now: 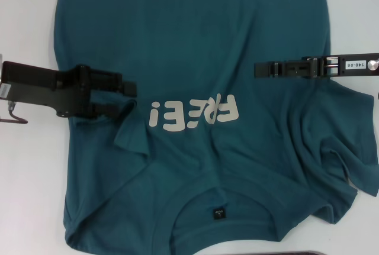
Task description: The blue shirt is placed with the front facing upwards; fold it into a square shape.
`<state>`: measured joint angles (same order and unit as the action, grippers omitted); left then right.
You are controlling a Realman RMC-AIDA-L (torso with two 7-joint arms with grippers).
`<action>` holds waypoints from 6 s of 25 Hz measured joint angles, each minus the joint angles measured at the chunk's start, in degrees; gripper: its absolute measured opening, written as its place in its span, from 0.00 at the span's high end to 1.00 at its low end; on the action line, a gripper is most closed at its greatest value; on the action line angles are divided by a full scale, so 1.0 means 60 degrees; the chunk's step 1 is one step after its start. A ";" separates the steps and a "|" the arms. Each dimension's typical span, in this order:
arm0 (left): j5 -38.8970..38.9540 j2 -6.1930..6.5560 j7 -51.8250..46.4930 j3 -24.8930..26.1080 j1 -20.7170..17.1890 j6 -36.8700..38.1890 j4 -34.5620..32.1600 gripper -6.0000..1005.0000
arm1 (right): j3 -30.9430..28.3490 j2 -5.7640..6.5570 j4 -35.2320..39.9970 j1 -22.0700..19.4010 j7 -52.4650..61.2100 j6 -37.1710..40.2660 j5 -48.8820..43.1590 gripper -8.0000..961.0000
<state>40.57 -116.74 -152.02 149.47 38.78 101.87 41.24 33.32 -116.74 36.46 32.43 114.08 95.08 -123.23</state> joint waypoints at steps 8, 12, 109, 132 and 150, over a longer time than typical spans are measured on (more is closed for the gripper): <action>0.0114 0.0248 -0.0167 -0.0094 -0.0404 -0.0330 0.0082 0.27 | 0.0000 0.0004 -0.0013 -0.0003 0.0002 0.0000 -0.0010 0.02; 0.0108 0.0437 -0.0311 -0.0101 -0.0691 -0.0606 0.0057 0.27 | -0.0001 0.0004 -0.0013 -0.0012 0.0021 0.0002 -0.0014 0.02; 0.2144 -0.0035 0.0097 -0.1313 -0.0837 -0.2332 -0.0382 0.28 | -0.0011 0.0076 -0.0013 -0.0051 0.0132 -0.0012 -0.0007 0.03; 0.2193 0.0021 0.3348 -0.0436 -0.2010 0.0300 -0.0564 0.28 | -0.0101 0.0647 0.0006 -0.0425 0.0745 0.0497 -0.0015 0.03; 0.2219 0.0283 0.2982 0.0986 -0.2108 0.0560 -0.0898 0.28 | -0.0407 0.1748 0.0851 -0.1133 0.2516 0.1987 -0.2614 0.03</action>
<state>53.88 -115.05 -134.12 155.39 26.14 105.23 35.85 30.87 -106.25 41.57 25.63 129.18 107.00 -138.91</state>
